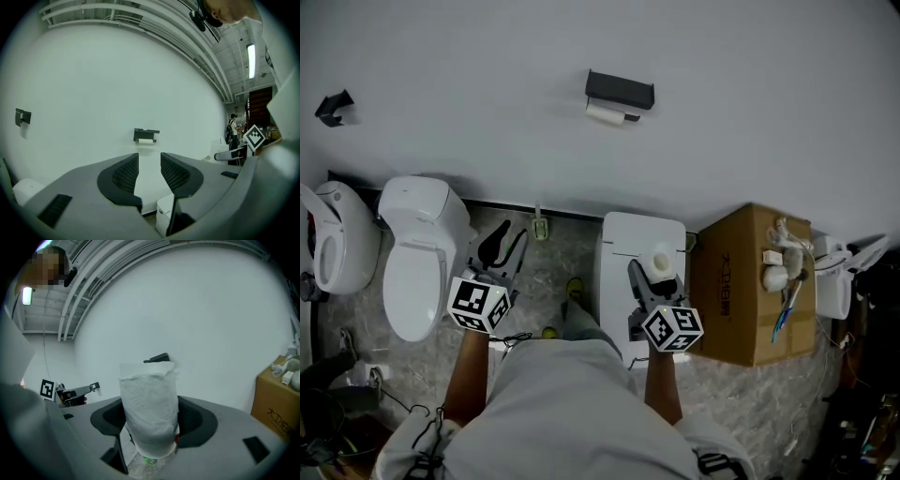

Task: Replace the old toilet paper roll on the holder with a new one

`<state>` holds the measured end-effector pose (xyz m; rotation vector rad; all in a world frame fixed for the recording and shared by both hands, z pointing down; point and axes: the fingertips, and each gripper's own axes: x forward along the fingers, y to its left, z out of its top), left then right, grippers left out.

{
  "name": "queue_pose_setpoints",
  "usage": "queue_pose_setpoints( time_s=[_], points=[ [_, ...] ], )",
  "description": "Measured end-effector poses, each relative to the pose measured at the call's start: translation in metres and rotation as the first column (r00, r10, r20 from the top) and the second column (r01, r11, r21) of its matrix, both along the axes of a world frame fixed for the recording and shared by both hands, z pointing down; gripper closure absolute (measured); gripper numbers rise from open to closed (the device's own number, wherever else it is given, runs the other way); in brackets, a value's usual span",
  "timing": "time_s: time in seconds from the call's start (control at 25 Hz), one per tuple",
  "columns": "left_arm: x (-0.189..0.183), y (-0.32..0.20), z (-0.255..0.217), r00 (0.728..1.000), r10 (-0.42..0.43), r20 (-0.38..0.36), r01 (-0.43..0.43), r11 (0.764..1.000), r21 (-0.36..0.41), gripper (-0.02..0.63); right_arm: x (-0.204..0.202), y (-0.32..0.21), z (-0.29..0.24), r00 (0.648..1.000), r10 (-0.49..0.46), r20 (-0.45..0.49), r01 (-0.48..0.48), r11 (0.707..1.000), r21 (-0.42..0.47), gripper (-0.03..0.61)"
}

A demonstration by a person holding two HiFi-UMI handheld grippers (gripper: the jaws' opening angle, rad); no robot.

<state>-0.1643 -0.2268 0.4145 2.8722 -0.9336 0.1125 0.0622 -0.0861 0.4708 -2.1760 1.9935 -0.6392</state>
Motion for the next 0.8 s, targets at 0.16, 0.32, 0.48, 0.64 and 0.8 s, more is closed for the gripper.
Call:
queue_pose_setpoints(
  time_s=[0.16, 0.32, 0.48, 0.64, 0.8],
  points=[
    [0.022, -0.016, 0.007, 0.999, 0.029, 0.015, -0.029, 1.0, -0.006, 0.471, 0.016, -0.015, 0.008, 1.0, 0.014, 0.017, -0.014, 1.0, -0.003, 0.268],
    [0.042, -0.044, 0.01, 0.999, 0.038, 0.031, -0.038, 0.999, 0.003, 0.469, 0.045, -0.039, 0.012, 0.995, 0.053, 0.081, -0.057, 0.998, 0.038, 0.268],
    [0.066, -0.078, 0.009, 0.998, 0.033, 0.044, -0.034, 0.999, 0.01, 0.469, 0.073, -0.071, 0.011, 0.997, 0.053, 0.051, -0.056, 0.997, 0.044, 0.268],
    [0.094, -0.107, 0.01, 0.997, 0.037, 0.073, -0.039, 0.999, 0.021, 0.465, 0.099, -0.108, 0.013, 0.997, 0.044, 0.061, -0.047, 0.998, 0.052, 0.268],
    [0.12, -0.136, 0.011, 0.996, 0.031, 0.081, -0.033, 0.999, 0.027, 0.456, 0.123, -0.147, 0.01, 0.998, 0.017, 0.063, -0.021, 0.998, 0.063, 0.268]
  ],
)
